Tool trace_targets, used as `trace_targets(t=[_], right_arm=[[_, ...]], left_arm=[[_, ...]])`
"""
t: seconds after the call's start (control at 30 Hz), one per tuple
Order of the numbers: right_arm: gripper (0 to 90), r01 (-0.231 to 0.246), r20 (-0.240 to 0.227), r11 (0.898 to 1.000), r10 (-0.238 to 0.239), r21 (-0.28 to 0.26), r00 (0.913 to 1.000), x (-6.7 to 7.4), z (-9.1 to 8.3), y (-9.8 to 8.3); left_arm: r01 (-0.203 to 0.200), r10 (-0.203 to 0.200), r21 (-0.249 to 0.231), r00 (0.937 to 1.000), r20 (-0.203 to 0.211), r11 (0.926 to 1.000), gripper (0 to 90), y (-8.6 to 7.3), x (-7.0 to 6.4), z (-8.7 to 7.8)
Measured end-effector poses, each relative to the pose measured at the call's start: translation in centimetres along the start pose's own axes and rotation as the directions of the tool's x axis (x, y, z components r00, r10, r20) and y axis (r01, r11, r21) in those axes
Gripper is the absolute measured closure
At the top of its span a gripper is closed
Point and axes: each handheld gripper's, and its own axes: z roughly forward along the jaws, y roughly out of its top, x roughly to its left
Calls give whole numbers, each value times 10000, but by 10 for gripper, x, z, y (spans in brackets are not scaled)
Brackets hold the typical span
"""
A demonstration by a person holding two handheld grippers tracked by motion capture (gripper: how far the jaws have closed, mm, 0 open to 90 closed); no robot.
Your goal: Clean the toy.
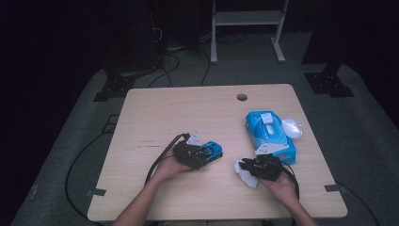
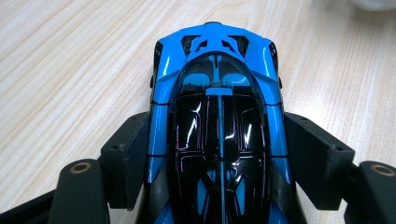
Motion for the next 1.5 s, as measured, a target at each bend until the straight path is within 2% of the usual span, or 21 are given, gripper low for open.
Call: trace_targets(t=[0.07,0.17,0.43,0.63,0.87,1.07,1.13,1.5], right_arm=[[666,-47,15,10000,47,-25,10000,-1,0,0],[619,-137,67,9990,140,-426,9999,-2,-6,0],[584,-356,16,9960,358,-815,9994,-7,-16,2],[570,-348,5,9951,350,-925,9994,-7,-19,4],[555,-291,-44,9951,288,-948,9996,-7,-21,4],[547,-320,-64,9954,315,-903,9995,-7,-23,3],[543,-326,-64,9954,322,-902,9995,-8,-23,3],[510,-242,-131,9957,231,-896,9996,-8,-24,3]], left_arm=[[-32,32,7,10000,-12,10000,272,0,0,0],[-29,28,-147,10000,-65,9999,241,1,0,-1],[67,-72,-528,9999,-88,9986,191,1,0,-11],[-99,87,-844,9999,-146,9964,185,3,-4,-21],[-11,-9,-1237,9999,-162,9923,178,1,-7,-31],[-63,32,-1333,9997,-236,9911,178,-4,-9,-39],[29,-62,-1454,9997,-224,9894,178,-5,-9,-41],[-39,-12,-1519,9994,-332,9884,174,-13,-10,-57]])
